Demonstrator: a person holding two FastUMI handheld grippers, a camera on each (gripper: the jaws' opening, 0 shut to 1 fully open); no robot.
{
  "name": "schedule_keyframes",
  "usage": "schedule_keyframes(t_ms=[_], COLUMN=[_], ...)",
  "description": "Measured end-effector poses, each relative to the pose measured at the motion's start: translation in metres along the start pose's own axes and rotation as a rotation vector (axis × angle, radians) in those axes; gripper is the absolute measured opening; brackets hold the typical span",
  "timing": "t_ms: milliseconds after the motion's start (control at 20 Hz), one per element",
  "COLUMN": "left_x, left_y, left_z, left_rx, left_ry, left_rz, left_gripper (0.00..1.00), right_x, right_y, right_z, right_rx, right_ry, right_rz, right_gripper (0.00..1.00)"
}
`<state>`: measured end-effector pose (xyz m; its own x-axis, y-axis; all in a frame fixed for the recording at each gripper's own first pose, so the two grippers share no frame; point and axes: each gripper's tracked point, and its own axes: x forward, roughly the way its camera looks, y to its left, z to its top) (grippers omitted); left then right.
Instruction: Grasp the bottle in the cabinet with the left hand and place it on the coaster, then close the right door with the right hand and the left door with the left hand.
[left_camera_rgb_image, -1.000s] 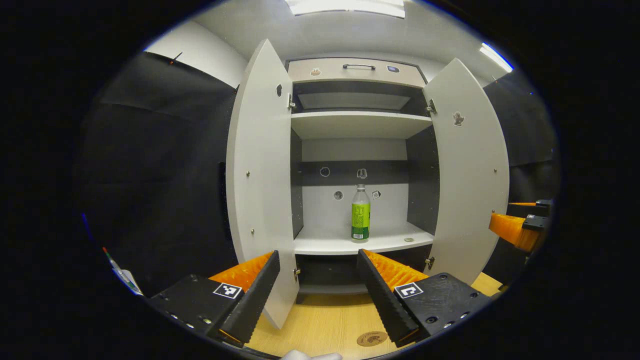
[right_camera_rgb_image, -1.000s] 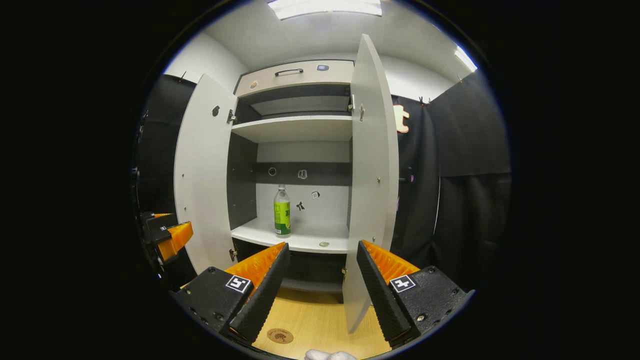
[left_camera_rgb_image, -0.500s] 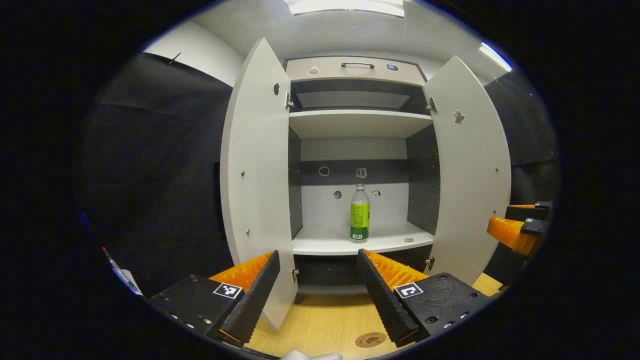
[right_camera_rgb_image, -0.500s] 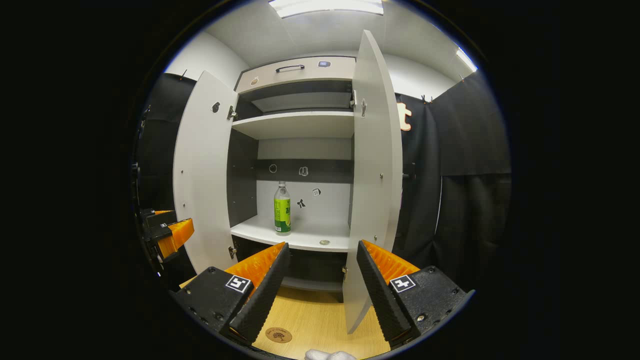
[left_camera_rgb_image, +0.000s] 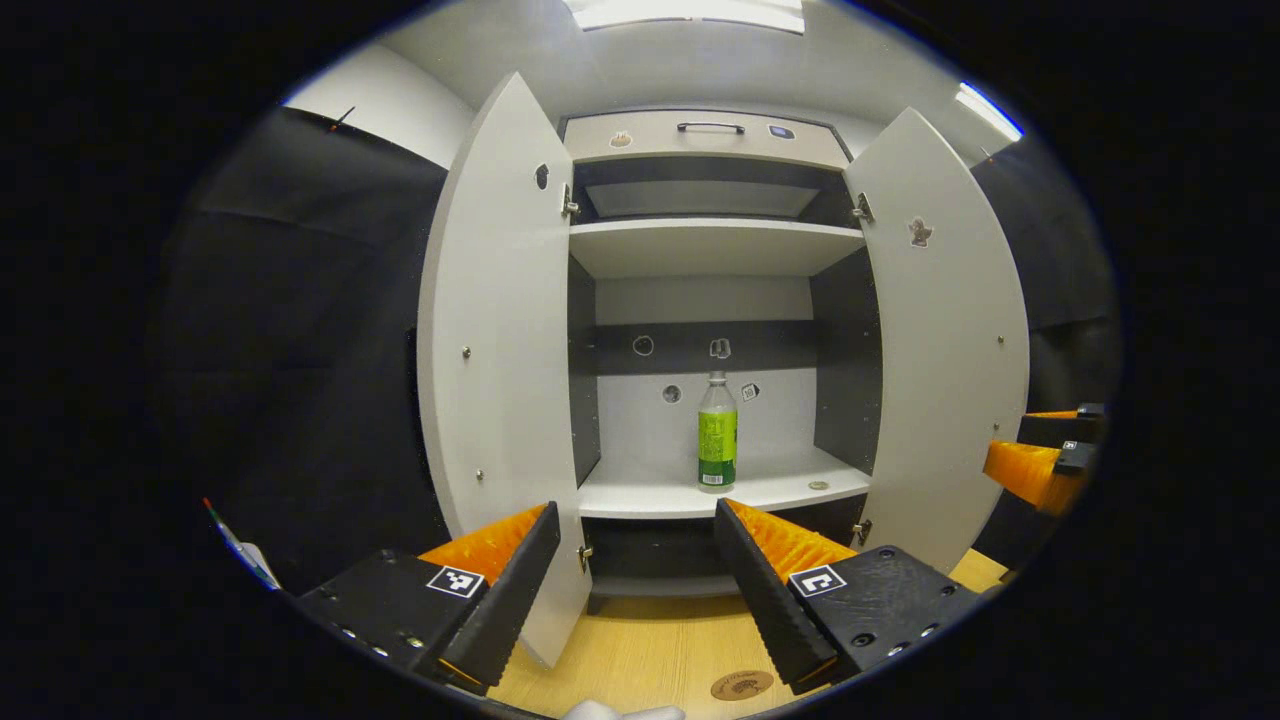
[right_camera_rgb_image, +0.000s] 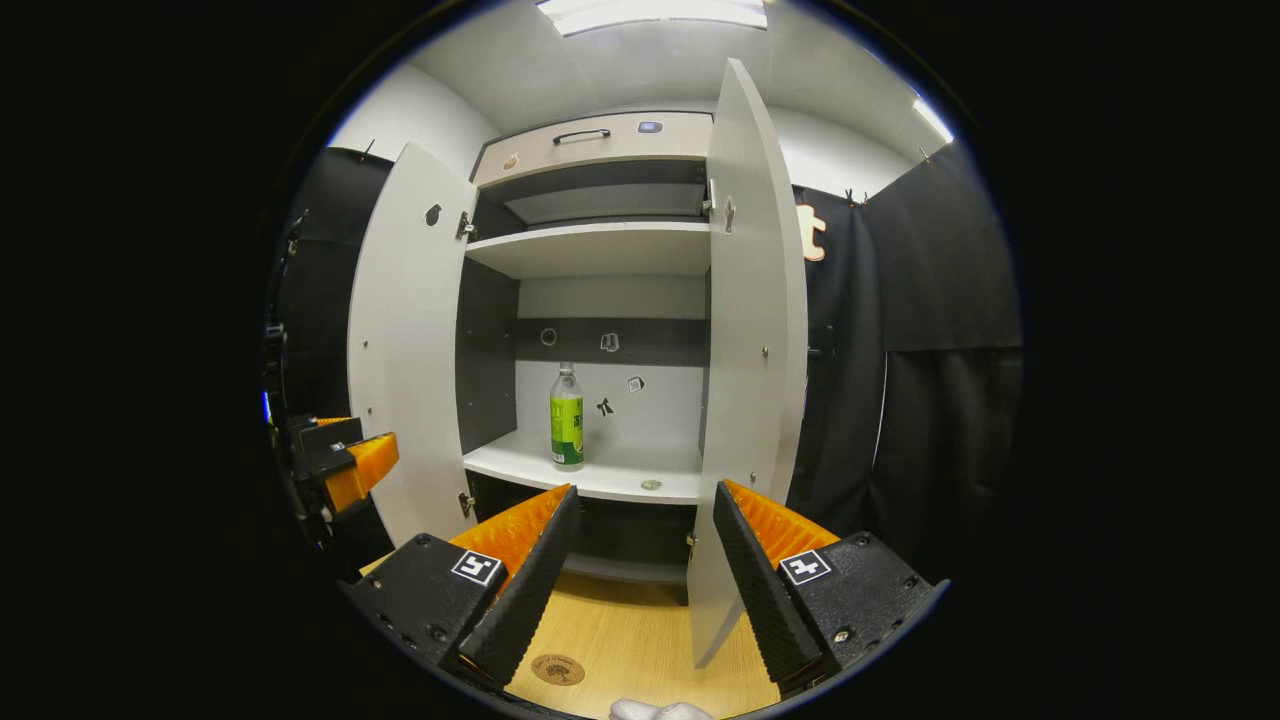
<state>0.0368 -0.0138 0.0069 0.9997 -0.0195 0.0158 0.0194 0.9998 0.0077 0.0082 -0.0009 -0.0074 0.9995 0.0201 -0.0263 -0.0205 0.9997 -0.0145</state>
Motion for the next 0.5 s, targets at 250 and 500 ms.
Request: schedule_keyframes(t_ms=[250,500], left_x=[0.058,0.131], left_y=[-0.016,-0.044], left_z=[0.030,0.046], left_rx=[0.017,-0.011], left_ry=[-0.077,-0.108], left_rz=[-0.053,-0.113], left_gripper=[0.95,0.95], right_x=[-0.003,-0.007], right_y=[-0.001,-0.008], right_z=[-0.006,-0.001], right_rx=[-0.012,0.017], right_ry=[0.038,0.067], right_rz=[-0.014,-0.063], right_gripper=[0.83,0.83])
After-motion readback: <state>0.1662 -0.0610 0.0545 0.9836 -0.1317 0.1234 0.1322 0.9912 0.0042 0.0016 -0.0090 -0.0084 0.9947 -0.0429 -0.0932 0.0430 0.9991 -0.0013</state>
